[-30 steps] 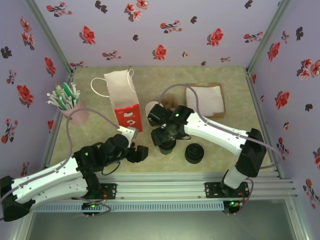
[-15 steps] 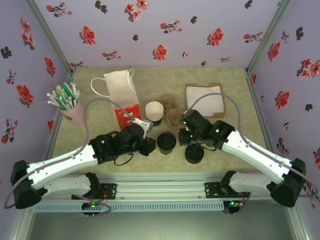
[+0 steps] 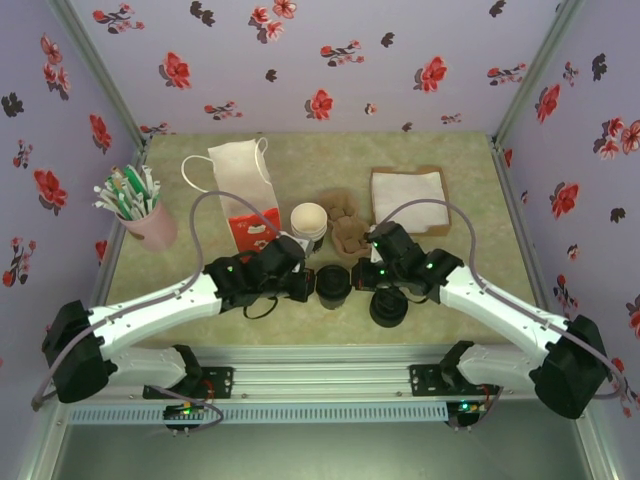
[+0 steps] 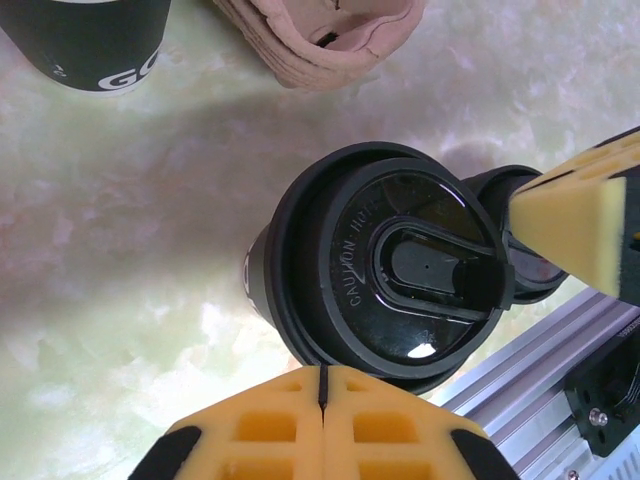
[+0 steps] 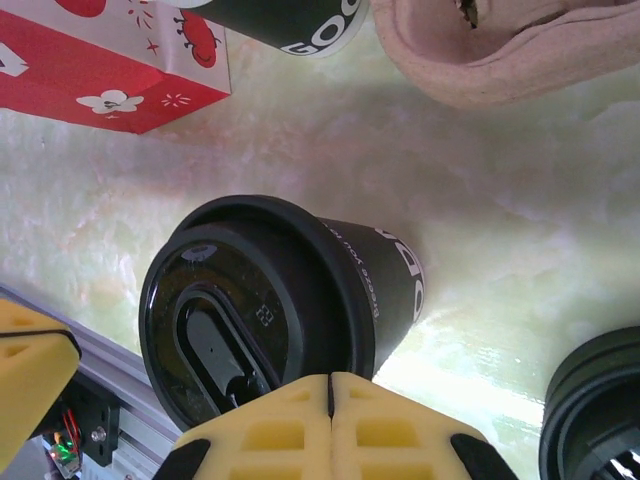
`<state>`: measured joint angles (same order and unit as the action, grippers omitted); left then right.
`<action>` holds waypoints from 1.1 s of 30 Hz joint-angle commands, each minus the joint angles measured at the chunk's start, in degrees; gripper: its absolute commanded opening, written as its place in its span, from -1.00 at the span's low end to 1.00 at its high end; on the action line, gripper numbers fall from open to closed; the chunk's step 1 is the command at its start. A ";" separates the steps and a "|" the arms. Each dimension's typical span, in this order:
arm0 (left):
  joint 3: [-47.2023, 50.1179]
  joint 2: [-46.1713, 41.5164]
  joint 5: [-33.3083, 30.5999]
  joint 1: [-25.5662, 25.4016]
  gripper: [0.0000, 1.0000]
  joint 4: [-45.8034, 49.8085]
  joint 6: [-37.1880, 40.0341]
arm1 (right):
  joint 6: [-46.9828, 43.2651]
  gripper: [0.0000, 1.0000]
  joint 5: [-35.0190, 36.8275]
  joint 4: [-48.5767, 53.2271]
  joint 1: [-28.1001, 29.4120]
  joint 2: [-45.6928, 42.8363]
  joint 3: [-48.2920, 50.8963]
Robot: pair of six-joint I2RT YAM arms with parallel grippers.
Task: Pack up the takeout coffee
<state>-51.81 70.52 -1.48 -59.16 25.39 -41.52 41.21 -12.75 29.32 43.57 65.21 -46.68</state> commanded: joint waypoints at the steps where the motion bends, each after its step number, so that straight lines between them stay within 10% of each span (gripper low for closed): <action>1: 0.33 1.18 1.40 0.68 -0.90 -2.23 -0.43 | 0.98 -1.00 -1.62 -2.50 -0.61 0.80 1.04; 33: 8.91 2.70 6.92 2.60 -0.85 -10.41 -3.90 | 0.94 -1.00 -2.64 -2.72 -1.01 6.16 2.30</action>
<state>-45.39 71.81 4.21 -56.71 15.86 -44.18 41.65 -15.27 24.73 42.35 68.82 -45.63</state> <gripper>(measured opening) 0.075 0.065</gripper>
